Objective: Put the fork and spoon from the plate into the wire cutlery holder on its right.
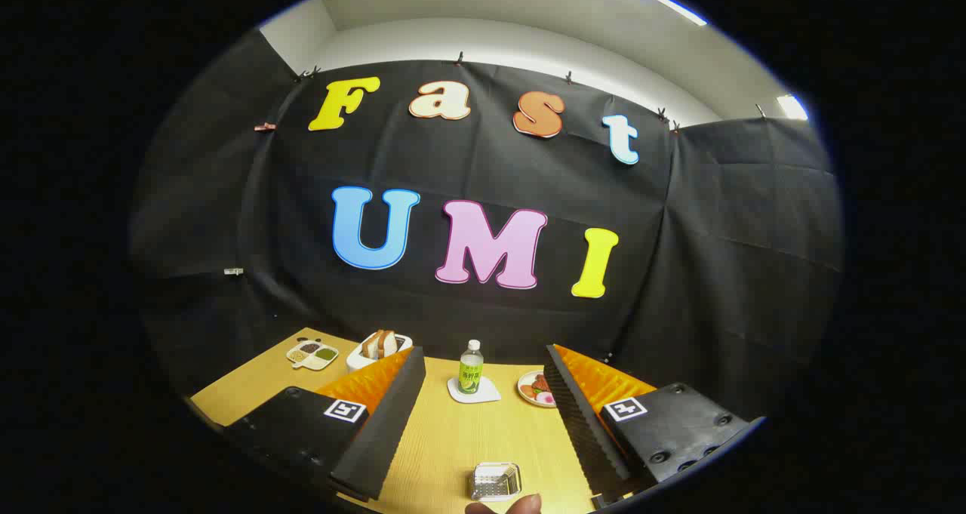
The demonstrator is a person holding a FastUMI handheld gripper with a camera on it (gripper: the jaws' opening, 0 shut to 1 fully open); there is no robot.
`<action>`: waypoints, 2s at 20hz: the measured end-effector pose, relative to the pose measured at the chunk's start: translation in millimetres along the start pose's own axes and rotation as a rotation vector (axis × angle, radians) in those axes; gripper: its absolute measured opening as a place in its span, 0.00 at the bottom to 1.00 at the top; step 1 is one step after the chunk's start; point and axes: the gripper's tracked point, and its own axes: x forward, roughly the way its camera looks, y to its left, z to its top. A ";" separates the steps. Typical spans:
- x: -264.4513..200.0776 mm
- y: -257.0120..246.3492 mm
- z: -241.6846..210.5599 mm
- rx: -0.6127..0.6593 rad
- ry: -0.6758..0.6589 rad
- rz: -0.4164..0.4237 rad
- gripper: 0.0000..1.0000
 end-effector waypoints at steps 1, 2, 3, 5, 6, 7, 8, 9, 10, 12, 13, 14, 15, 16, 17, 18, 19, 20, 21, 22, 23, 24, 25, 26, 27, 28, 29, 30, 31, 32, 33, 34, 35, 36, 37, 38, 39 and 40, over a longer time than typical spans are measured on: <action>0.3 -0.2 -1.5 0.003 0.005 0.001 0.98; 0.4 0.5 -1.0 0.005 0.004 0.001 0.98; 0.4 0.4 -1.5 0.002 0.007 0.001 0.98; 1.8 0.7 -3.9 -0.012 0.014 0.002 0.98; 2.2 1.0 -4.7 -0.017 0.017 0.005 0.98; 2.5 1.6 -5.3 -0.019 0.019 0.007 0.98; 3.4 2.6 -5.4 -0.017 0.021 0.009 0.98; 4.2 2.7 -4.8 -0.013 0.020 0.009 0.98; 4.6 2.8 -3.7 -0.014 0.018 0.007 0.98; 5.9 1.8 -2.3 -0.027 0.011 0.001 0.98; 7.7 2.6 -3.1 -0.030 0.014 0.001 0.98; 8.5 3.9 -5.7 -0.027 0.023 0.003 0.98; 9.7 4.8 -8.2 -0.022 0.034 0.004 0.98; 10.4 5.4 -10.1 -0.014 0.043 0.003 0.98; 11.6 5.7 -11.4 -0.005 0.051 0.003 0.98; 12.1 6.7 -12.3 0.002 0.056 0.006 0.98; 12.8 7.6 -13.1 0.004 0.060 0.006 0.98; 13.6 8.4 -13.1 0.002 0.062 0.006 0.98; 14.7 9.7 -13.1 0.000 0.063 0.009 0.98; 15.2 12.2 -12.7 0.002 0.065 0.014 0.98; 16.0 16.8 -13.7 0.009 0.070 0.026 0.98; 16.6 23.1 -15.2 0.022 0.080 0.045 0.98; 17.9 30.9 -18.2 0.036 0.097 0.068 0.98; 18.9 40.3 -24.2 0.047 0.129 0.099 0.98; 19.4 49.0 -32.3 0.052 0.163 0.126 0.98; 19.9 57.4 -39.9 0.052 0.196 0.151 0.98; 21.0 66.7 -46.7 0.048 0.229 0.177 0.98; 20.6 76.7 -56.7 0.040 0.274 0.207 0.98; 19.2 86.7 -66.0 0.035 0.316 0.233 0.99; 18.1 97.8 -75.9 0.035 0.359 0.262 0.99; 17.3 110.4 -87.4 0.038 0.414 0.295 0.99; 15.8 123.2 -100.3 0.045 0.470 0.325 0.99; 14.1 135.2 -112.4 0.055 0.528 0.357 0.99; 12.8 145.8 -124.8 0.067 0.584 0.379 0.99; 11.7 155.2 -138.6 0.083 0.641 0.395 0.99; 10.3 165.0 -151.5 0.100 0.696 0.410 0.99; 9.1 172.9 -163.2 0.119 0.747 0.422 0.99; 6.8 179.6 -172.8 0.138 0.793 0.433 1.00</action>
